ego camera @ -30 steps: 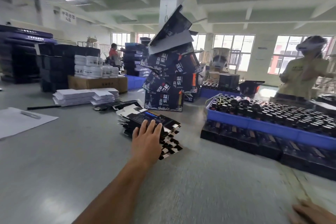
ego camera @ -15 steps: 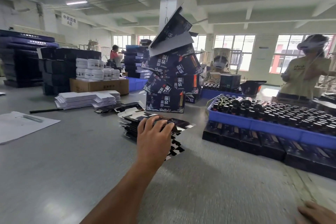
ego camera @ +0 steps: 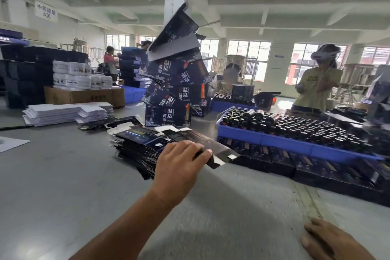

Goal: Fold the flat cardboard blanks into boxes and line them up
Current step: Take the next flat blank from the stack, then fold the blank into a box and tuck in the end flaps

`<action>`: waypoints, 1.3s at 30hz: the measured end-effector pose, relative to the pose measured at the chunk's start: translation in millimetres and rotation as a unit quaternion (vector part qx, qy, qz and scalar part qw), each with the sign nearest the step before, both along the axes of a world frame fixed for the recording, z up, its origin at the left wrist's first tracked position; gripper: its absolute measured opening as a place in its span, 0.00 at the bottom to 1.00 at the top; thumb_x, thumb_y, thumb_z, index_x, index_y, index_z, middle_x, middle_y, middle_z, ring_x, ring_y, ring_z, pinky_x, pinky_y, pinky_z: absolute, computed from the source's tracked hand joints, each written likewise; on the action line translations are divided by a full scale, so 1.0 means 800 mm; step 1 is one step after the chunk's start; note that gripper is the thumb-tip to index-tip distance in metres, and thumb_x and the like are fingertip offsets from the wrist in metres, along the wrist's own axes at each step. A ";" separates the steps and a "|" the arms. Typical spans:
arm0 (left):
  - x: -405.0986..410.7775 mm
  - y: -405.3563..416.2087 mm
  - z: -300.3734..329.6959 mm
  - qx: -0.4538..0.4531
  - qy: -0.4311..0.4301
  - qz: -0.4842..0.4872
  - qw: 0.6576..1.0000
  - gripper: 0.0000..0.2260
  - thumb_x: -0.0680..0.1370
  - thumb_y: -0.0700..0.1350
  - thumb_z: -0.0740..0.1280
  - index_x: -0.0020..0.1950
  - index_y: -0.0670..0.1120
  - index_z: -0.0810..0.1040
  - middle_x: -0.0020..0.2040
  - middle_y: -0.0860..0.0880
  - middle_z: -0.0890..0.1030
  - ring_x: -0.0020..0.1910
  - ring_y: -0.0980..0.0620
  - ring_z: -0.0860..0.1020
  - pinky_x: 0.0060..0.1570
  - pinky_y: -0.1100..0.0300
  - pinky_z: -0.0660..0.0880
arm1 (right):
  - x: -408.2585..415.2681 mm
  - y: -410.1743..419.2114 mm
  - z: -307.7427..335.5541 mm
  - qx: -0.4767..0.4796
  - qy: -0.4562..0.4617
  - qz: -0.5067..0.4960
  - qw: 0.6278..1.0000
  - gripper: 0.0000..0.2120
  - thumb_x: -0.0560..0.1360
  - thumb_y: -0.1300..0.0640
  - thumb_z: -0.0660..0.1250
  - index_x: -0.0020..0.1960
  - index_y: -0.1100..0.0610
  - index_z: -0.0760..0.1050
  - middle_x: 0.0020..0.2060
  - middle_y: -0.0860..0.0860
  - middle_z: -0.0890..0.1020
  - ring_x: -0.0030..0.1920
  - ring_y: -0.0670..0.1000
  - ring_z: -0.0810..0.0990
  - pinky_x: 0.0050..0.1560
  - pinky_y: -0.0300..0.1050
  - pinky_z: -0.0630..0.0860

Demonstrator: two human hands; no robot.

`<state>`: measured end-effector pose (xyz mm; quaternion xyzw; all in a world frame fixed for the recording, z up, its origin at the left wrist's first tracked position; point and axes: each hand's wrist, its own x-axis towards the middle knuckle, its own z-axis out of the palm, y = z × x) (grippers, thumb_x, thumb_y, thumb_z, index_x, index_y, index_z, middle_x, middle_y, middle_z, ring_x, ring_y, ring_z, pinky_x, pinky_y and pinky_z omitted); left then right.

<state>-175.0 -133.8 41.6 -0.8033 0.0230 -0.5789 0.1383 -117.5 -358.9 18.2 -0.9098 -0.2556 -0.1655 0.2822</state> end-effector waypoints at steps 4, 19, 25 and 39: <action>-0.015 0.041 0.010 -0.053 -0.004 0.070 0.996 0.12 0.73 0.40 0.72 0.56 0.47 0.86 0.53 0.48 0.85 0.53 0.44 0.83 0.48 0.51 0.77 | 0.068 -0.143 -0.050 -0.091 0.079 -0.068 0.990 0.19 0.65 0.51 0.82 0.54 0.55 0.86 0.61 0.56 0.83 0.65 0.60 0.79 0.73 0.56 0.68; -0.019 0.076 -0.014 -0.249 0.178 0.162 0.938 0.21 0.78 0.37 0.63 0.68 0.53 0.79 0.60 0.54 0.79 0.63 0.50 0.72 0.52 0.54 0.78 | 0.111 -0.149 -0.086 -0.039 0.083 -0.064 0.994 0.18 0.56 0.58 0.86 0.45 0.54 0.88 0.51 0.57 0.86 0.53 0.64 0.84 0.63 0.36 0.68; -0.023 0.039 0.011 -0.165 0.120 0.148 0.968 0.17 0.69 0.38 0.79 0.56 0.47 0.86 0.51 0.46 0.85 0.52 0.42 0.80 0.44 0.48 0.79 | 0.090 -0.149 -0.064 -0.048 0.119 -0.070 0.989 0.18 0.60 0.49 0.83 0.48 0.52 0.88 0.56 0.55 0.85 0.60 0.62 0.82 0.68 0.43 0.65; -0.030 -0.138 -0.005 0.109 0.168 -0.136 0.970 0.16 0.79 0.46 0.65 0.67 0.49 0.77 0.54 0.47 0.81 0.47 0.51 0.74 0.38 0.58 0.73 | 0.001 -0.109 0.046 0.330 0.416 0.097 0.842 0.18 0.75 0.42 0.67 0.51 0.55 0.86 0.47 0.56 0.88 0.48 0.58 0.87 0.44 0.50 0.83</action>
